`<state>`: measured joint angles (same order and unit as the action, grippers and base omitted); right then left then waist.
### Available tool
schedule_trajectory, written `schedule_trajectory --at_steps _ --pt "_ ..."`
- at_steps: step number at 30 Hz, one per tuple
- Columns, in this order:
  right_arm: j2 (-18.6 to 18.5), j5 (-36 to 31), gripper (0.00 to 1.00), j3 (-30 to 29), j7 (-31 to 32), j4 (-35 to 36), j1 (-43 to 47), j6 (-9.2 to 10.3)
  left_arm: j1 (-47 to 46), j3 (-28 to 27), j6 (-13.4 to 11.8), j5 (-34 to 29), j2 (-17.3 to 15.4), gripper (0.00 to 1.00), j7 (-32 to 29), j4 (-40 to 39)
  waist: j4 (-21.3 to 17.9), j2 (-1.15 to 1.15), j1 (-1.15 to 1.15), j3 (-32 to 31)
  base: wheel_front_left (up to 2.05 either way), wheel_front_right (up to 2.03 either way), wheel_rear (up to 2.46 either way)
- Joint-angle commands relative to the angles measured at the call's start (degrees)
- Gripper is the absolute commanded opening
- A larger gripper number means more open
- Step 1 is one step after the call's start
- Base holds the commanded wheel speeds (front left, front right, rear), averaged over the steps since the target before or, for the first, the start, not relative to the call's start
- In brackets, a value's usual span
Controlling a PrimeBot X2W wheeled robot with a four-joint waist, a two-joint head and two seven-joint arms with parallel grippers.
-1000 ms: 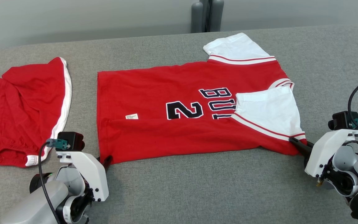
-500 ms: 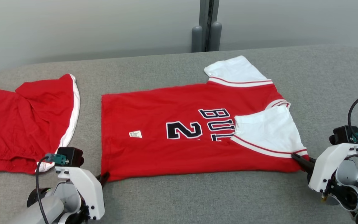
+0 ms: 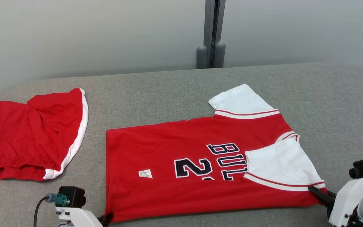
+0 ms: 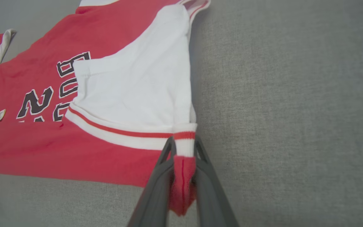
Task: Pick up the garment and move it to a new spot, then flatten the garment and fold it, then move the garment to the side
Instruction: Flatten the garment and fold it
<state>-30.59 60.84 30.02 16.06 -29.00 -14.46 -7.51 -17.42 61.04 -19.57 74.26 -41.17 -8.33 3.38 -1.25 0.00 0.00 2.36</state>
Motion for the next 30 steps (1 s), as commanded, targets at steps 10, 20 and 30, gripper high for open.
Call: schedule_trajectory --at_steps 10,20,30 --pt "0.1 -3.3 0.00 -7.6 2.1 7.2 8.8 0.01 4.8 0.0 -4.0 0.8 -2.8 0.00 1.2 -6.1 -0.3 0.00 0.00 0.1 0.00 0.00 0.00" --pt "3.2 -8.0 0.00 -15.0 7.1 12.5 14.2 0.01 6.0 0.7 -5.2 1.3 -3.7 0.00 0.1 -8.1 -0.3 0.00 0.00 -0.4 0.00 0.00 0.00" --pt "8.1 -13.7 0.19 -23.0 13.4 18.8 18.7 0.01 6.4 1.0 -5.9 1.5 -3.9 0.09 -0.5 -8.9 -0.3 0.00 0.00 -0.6 0.00 0.00 0.00"
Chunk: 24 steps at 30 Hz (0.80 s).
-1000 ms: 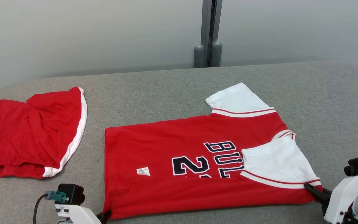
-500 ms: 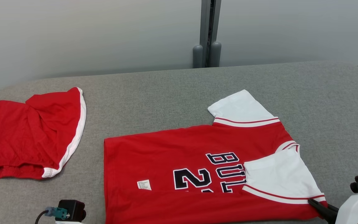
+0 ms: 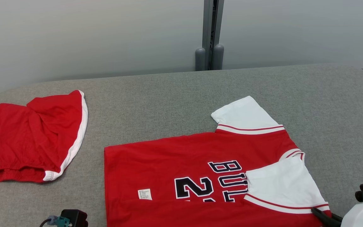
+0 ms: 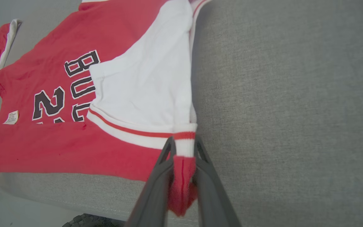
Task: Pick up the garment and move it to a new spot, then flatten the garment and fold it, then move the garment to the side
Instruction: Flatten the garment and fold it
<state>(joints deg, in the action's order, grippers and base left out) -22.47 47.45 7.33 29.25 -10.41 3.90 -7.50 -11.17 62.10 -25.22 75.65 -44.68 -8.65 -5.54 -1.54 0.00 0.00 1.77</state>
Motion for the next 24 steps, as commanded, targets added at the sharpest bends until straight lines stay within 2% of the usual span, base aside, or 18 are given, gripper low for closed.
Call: schedule_trajectory --at_steps 1,2,3,15,24 --pt "0.5 -0.9 1.00 -0.9 0.7 0.7 0.6 0.00 0.1 -0.1 -0.3 0.1 -0.4 0.31 -0.1 0.0 0.0 0.00 0.00 0.0 0.00 0.00 0.00" --pt "0.9 -1.4 1.00 -1.6 1.2 1.3 0.9 0.00 0.1 0.0 -0.4 0.0 -0.4 0.70 -0.2 0.0 0.0 0.00 0.00 0.0 0.00 0.00 0.00" --pt "1.4 -2.0 1.00 -2.2 1.7 1.8 1.1 -0.01 0.0 0.0 -0.5 0.0 -0.4 1.00 -0.3 0.0 0.0 0.00 0.00 0.0 0.00 0.00 0.00" --pt "5.3 -7.0 1.00 -7.1 5.6 7.1 2.3 -0.01 -1.5 -0.9 -1.0 -1.1 -1.0 1.00 0.4 -0.5 -0.1 0.00 0.00 0.5 0.00 0.00 0.00" --pt "5.9 -8.8 1.00 -8.2 5.0 9.3 1.2 -0.01 -3.0 -2.5 -1.2 -2.3 -2.1 1.00 2.1 -0.7 -0.7 0.00 0.00 0.7 0.00 0.00 0.00"
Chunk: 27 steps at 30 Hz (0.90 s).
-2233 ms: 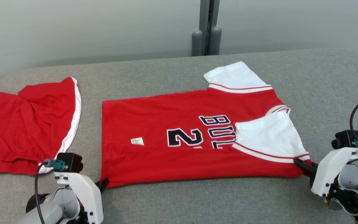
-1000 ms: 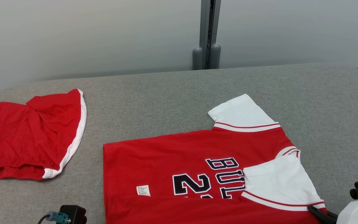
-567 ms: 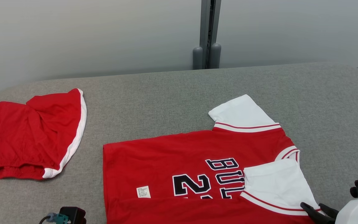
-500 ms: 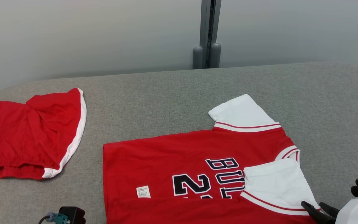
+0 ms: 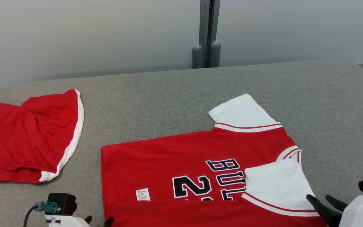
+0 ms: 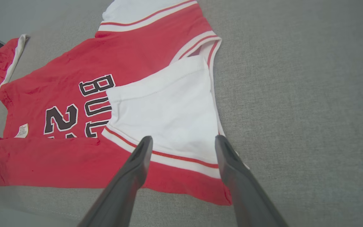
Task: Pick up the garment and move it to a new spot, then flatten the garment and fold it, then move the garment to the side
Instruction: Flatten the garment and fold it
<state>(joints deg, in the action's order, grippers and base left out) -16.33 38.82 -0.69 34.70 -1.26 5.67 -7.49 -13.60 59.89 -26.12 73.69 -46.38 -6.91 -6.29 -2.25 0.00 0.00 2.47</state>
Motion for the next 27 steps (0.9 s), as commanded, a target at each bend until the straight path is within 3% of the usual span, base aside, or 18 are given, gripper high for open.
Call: schedule_trajectory --at_steps 1,5,14,27 --pt "-0.4 -0.4 1.00 -0.2 -0.7 0.5 -0.8 -0.02 -1.1 -0.6 -0.4 -0.6 -0.5 1.00 0.7 0.0 -0.1 0.00 0.00 0.1 0.00 0.00 0.00" --pt "-0.9 -1.4 1.00 -0.6 -2.2 1.6 -3.6 -0.02 -3.0 -2.0 -0.5 -1.8 -0.9 1.00 2.1 0.7 -0.2 0.00 0.00 0.8 0.00 0.00 0.00" --pt "-1.3 -2.5 1.00 2.0 -4.8 -1.4 -14.0 -0.02 -10.1 -3.1 0.8 -4.8 2.9 1.00 2.6 6.8 -0.2 0.00 0.00 4.5 0.00 0.00 0.00" --pt "-4.9 -0.9 1.00 10.6 -10.3 -17.1 -37.2 -0.02 -22.1 -2.0 4.9 -9.2 8.6 1.00 0.5 17.4 1.2 0.00 0.00 13.3 0.00 0.00 0.00"
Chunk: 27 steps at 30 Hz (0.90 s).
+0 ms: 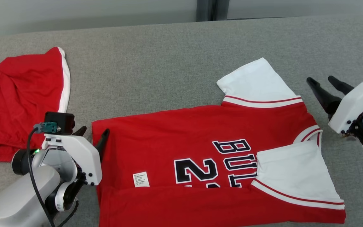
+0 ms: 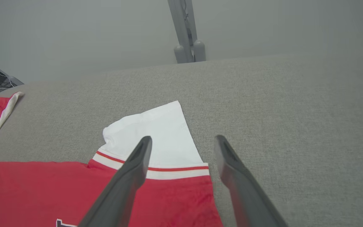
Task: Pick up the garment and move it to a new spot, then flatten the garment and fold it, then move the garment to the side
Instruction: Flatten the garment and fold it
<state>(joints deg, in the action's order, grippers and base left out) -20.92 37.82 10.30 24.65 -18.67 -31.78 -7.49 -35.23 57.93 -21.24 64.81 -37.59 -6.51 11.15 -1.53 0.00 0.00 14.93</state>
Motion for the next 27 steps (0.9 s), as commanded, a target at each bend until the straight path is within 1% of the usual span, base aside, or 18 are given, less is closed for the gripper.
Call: schedule_trajectory --at_steps 1,5,7,9,15,20,27 --pt "-0.6 0.6 1.00 0.5 -0.2 -0.9 -1.4 -0.02 -1.2 -0.1 0.3 -0.5 0.1 1.00 0.0 0.3 0.8 0.00 0.00 1.5 0.00 0.00 0.00" --pt "-2.4 2.8 1.00 4.6 -0.6 -5.4 -8.0 -0.02 -3.9 0.2 1.2 -1.4 1.4 1.00 -0.7 2.0 2.0 0.00 0.00 4.0 0.00 0.00 0.00" --pt "-2.9 4.9 1.00 6.8 -0.4 -7.6 -10.8 -0.02 -5.3 0.5 1.6 -1.9 2.2 1.00 -0.9 2.6 2.6 0.00 0.00 5.1 0.00 0.00 0.00" --pt "-4.7 6.4 1.00 10.2 0.0 -11.0 -15.0 -0.02 -6.9 0.9 2.0 -2.5 3.4 1.00 -1.5 3.4 3.8 0.00 0.00 6.5 0.00 0.00 0.00" --pt "-6.4 9.4 1.00 16.2 1.6 -17.2 -21.2 -0.02 -9.4 1.9 3.0 -2.6 5.2 1.00 -3.8 4.8 5.8 0.00 0.00 8.3 0.00 0.00 0.00" --pt "-7.3 11.7 1.00 20.8 3.2 -21.0 -25.4 -0.02 -11.2 2.9 3.6 -2.6 5.9 1.00 -6.7 5.2 7.2 0.00 0.00 9.6 0.00 0.00 0.00" --pt "-7.3 13.4 1.00 24.4 3.6 -25.5 -30.3 -0.02 -12.6 3.4 4.0 -2.9 6.5 1.00 -8.0 4.4 8.3 0.00 0.00 11.1 0.00 0.00 0.00"
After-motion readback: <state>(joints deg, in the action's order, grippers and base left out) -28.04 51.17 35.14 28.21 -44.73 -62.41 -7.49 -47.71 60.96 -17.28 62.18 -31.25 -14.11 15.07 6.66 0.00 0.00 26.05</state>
